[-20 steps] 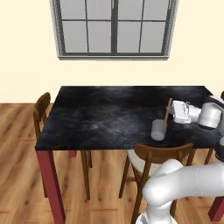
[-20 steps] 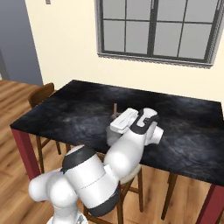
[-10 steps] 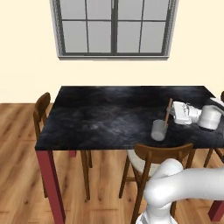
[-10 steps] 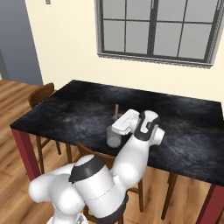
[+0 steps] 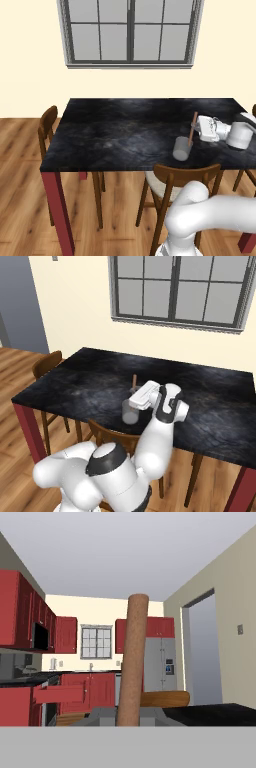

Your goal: Take a straw from the drawer in front and place it inside the glass cup on the dining counter.

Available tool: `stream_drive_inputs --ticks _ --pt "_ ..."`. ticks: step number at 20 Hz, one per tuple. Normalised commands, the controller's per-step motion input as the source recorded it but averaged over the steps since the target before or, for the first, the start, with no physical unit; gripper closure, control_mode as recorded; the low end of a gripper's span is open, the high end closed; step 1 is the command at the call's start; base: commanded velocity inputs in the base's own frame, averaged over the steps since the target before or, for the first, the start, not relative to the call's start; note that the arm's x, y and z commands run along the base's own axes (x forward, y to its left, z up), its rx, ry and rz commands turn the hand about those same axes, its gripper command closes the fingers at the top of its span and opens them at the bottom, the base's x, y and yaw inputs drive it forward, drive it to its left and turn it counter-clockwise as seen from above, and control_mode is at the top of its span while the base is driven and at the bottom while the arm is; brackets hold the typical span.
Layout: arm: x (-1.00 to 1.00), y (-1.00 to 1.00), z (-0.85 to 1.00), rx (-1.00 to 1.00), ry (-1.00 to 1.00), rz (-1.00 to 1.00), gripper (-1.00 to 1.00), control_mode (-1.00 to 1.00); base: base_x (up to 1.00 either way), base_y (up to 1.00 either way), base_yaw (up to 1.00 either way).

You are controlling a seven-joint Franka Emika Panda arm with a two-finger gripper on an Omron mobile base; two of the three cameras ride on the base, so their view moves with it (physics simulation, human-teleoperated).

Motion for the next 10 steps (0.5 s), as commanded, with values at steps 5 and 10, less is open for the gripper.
stream_drive_inputs --ticks 5,10 --pt "0.23 0.00 -0.01 0.00 0.00 0.00 1.00 -1.00 0.00 0.00 0.00" --pt "0.36 0.11 0.00 0.00 0.00 0.00 1.00 -1.00 0.00 0.00 0.00"
